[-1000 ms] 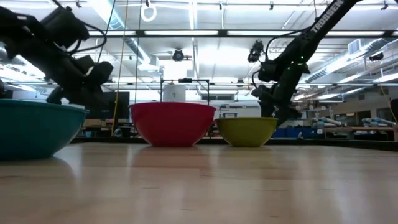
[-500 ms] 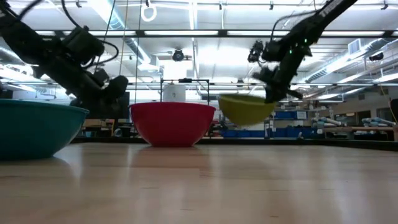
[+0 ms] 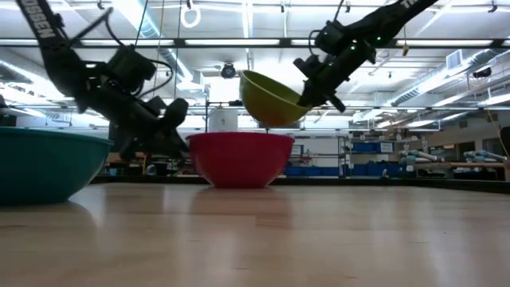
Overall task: Nest bowls inside each other
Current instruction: Stack the green bowl on the orange bowl, then stack the blue bowl on the green bowl
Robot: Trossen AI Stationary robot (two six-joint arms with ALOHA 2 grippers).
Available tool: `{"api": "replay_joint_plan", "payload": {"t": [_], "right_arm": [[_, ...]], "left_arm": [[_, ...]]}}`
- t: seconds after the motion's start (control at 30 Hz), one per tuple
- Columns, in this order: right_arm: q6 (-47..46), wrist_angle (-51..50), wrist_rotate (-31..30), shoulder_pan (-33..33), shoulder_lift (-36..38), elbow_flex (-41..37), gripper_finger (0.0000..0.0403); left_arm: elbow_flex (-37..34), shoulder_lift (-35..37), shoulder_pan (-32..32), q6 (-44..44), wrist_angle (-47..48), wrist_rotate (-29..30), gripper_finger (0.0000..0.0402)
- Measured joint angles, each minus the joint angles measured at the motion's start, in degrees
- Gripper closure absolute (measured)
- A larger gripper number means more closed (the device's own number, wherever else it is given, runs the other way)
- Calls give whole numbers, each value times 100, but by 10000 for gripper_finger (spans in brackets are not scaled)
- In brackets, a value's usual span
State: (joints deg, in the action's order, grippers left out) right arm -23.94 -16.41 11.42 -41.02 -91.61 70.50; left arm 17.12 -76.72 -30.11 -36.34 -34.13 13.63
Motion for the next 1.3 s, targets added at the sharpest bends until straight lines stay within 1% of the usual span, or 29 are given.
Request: {"api": "replay_joint_plan", "payload": {"t": [0.1, 0.17, 0.27, 0.37, 0.5, 0.57, 0.63, 0.73, 0.83, 0.93, 1.03, 1.13, 1.2, 1.3], "right_arm": [[9, 218, -76, 220, -185, -2, 383], [9, 388, -331, 332, -320, -2, 383], [-52, 569, -609, 410, -578, -2, 382], [-233, 596, -816, 420, -820, -4, 376], [-365, 325, -1012, 418, -1006, -4, 346], [-354, 186, -878, 417, -1046, -7, 324], [-359, 140, -713, 419, -1065, -9, 298], [-357, 208, -688, 420, -1047, -9, 260], [-537, 312, -691, 426, -912, -9, 236], [-756, 357, -738, 440, -579, -9, 231], [-845, 147, -923, 525, -131, -9, 233], [-937, -326, -1087, 662, 333, -7, 233], [-938, -774, -1023, 767, 548, -4, 233], [-1066, -1704, -893, 1052, 732, -4, 233]], "left_arm": [[273, -319, 24, 84, 2, -645, 299], [427, -375, 89, 82, 26, -1071, 299], [633, -309, 248, 29, 53, -1445, 299], [808, 52, 368, -80, 549, -1790, 299], [948, 671, 472, -100, 1611, -1819, 299], [1046, 1021, 470, -60, 2040, -1815, 299], [1155, 1417, 468, -43, 2679, -1855, 299], [1373, 1935, 517, 105, 3709, -2113, 299], [1647, 2411, 715, 451, 4852, -2345, 299], [1866, 2746, 1018, 867, 5974, -2353, 299], [1915, 2970, 1303, 1163, 6616, -2293, 299], [1915, 3008, 1501, 1281, 6941, -2219, 299], [1915, 2988, 1601, 1309, 6989, -2130, 299], [1915, 2943, 1680, 1385, 6975, -2078, 299]]}}
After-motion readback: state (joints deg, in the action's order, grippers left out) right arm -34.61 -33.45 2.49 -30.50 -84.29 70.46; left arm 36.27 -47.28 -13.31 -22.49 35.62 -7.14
